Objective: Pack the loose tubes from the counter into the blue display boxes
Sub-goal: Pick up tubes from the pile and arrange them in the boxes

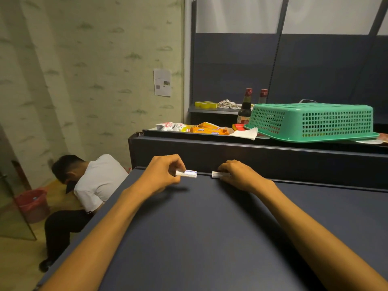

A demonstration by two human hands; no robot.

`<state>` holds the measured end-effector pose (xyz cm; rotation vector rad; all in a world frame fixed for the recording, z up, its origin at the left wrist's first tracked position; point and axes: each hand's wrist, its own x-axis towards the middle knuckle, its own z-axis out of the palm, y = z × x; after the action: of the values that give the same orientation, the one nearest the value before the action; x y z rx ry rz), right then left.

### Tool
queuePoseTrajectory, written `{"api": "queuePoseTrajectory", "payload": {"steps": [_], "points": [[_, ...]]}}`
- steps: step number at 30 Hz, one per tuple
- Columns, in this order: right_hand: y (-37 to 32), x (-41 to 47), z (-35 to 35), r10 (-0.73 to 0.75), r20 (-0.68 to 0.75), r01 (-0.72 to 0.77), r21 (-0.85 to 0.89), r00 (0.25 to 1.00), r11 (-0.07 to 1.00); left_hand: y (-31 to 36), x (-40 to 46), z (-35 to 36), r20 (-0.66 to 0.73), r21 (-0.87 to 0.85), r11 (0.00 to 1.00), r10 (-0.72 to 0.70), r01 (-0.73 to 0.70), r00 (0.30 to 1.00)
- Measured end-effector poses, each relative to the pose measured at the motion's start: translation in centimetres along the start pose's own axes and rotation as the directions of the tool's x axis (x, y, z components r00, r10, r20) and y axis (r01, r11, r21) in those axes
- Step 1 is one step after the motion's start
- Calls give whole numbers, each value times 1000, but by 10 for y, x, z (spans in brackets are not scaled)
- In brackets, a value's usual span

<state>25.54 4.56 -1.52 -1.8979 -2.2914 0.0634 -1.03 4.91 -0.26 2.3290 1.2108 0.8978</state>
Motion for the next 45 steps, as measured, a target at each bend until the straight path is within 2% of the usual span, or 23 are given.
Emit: {"api": "queuePoseTrajectory", "payload": {"steps": [7,13,18,22,30,36,45], "points": [[4,-3,-2,21,-29,-19,73,999,997,2,-1,2,35,50,997,55,-57,998],[3,-20,-6,-3,-183,20,91,983,996,9,-7,-2,-1,66,990,123,-122,992],[-4,-37,-10,-80,-198,110,142,977,984,14,-18,-3,-25,92,986,145,-142,989],[-15,-58,-14,-40,-235,97,234,971,967,18,-28,-6,-57,73,983,173,-169,983],[-42,-97,-10,16,-182,68,446,983,893,24,-56,-11,-83,68,968,246,-241,966],[-56,-125,5,23,-284,99,407,959,908,25,-83,-12,-71,35,962,274,-272,959],[-66,-179,0,115,-386,40,372,915,928,43,-106,-7,-55,-3,942,334,-334,941]]}}
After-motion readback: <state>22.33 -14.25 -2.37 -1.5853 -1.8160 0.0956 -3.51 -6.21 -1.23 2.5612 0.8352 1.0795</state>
